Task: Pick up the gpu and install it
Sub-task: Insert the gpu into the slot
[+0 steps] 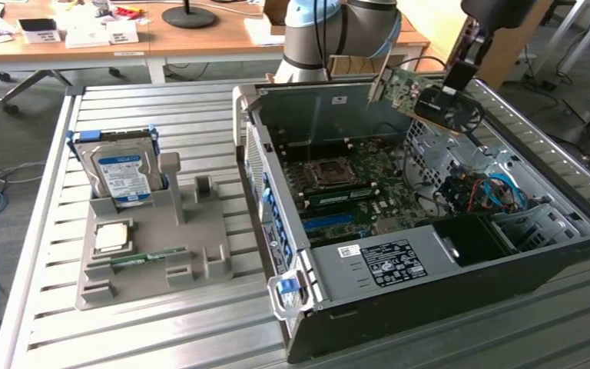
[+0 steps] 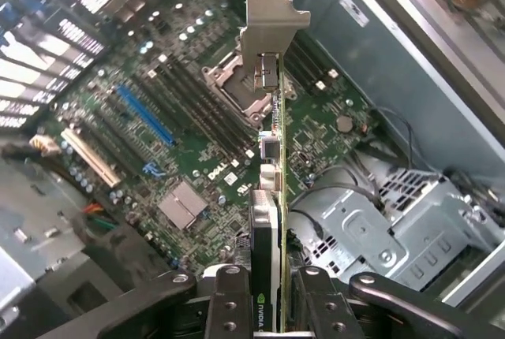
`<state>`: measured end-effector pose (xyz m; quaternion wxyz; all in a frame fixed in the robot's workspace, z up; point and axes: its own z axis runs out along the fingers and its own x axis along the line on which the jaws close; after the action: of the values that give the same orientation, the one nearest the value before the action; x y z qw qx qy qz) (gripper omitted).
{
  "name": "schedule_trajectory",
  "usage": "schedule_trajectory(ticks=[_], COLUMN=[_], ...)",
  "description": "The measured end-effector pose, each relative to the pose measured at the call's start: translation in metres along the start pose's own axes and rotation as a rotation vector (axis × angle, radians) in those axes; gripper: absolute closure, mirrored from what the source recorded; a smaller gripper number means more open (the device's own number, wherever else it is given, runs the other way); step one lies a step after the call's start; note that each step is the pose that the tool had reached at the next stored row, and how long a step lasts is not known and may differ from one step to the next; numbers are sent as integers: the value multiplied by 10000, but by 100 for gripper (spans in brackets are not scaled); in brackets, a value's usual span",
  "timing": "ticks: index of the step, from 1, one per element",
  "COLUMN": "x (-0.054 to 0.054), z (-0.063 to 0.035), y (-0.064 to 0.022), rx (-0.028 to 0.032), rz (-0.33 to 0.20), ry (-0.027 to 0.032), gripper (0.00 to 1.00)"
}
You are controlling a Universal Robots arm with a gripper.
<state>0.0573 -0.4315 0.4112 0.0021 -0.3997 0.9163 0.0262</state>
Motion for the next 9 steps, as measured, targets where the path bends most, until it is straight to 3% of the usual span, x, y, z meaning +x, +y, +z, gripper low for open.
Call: schedule_trajectory(ticks=[9], x=[0], z=[3], y=[0], rx=[-40], rz=[-1629], ry=[75], gripper=[73])
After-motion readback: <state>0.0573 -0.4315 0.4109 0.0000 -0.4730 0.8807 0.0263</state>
